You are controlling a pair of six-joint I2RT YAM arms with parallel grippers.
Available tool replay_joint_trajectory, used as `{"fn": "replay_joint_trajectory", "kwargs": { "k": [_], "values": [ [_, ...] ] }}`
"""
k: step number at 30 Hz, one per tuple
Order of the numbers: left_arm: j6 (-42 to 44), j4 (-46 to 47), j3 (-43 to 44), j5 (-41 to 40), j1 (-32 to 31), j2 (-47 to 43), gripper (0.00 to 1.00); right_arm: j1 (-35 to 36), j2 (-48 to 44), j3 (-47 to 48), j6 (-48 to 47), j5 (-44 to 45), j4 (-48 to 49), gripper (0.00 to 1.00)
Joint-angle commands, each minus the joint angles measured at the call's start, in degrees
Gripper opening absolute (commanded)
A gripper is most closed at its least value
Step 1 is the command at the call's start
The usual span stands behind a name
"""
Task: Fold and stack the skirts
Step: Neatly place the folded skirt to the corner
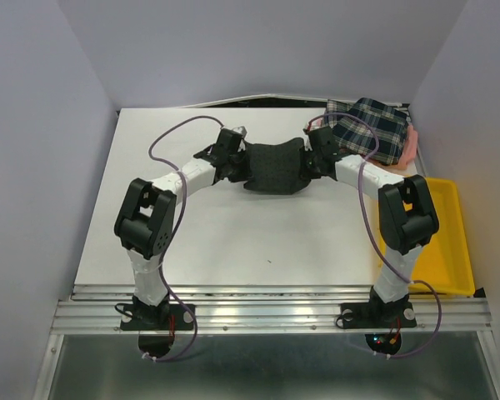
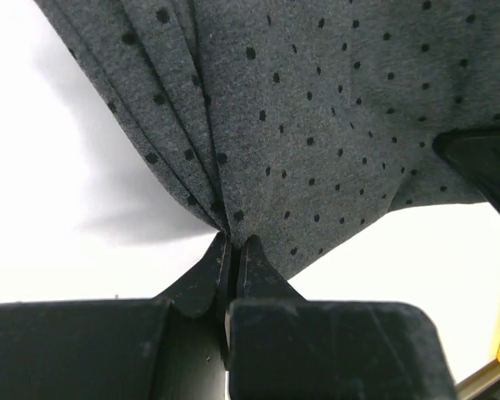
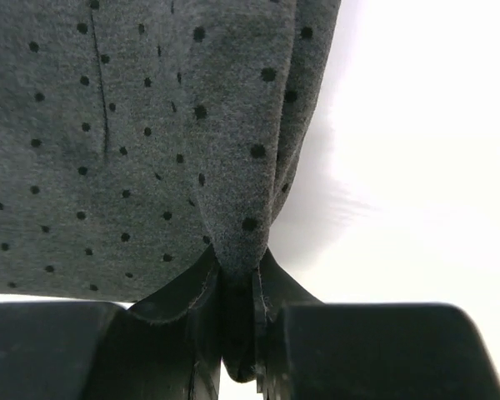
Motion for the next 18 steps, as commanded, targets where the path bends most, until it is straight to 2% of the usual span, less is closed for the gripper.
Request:
{"fn": "replay_joint_trajectory", "kwargs": {
  "k": [1, 6, 12, 17, 18],
  "values": [
    [4.8, 1.24, 9.16, -2.07, -0.86, 1.58, 0.0, 0.14, -3.55, 3.62, -6.09, 9.67, 3.32, 0.01],
    [8.83, 3.62, 21.71, -2.42, -1.83, 6.67, 0.0, -2.83, -5.04, 6.6, -9.51, 12.66, 5.96, 0.01],
    [12.71, 8.52, 36.04, 2.5, -3.41, 13.27, 0.0, -10.22, -3.73, 15.99, -10.74, 13.46, 6.23, 0.01],
    [13.24, 14.41, 45.02, 8.11, -4.55, 20.12, 0.0, -16.1, -3.02, 21.28, -12.94, 12.84, 6.58, 0.01],
    [13.33, 15.21, 48.95, 8.48, -5.16, 22.57, 0.0, -16.81, -3.2, 21.55, -13.03, 13.02, 7.01, 0.01]
  ]
}}
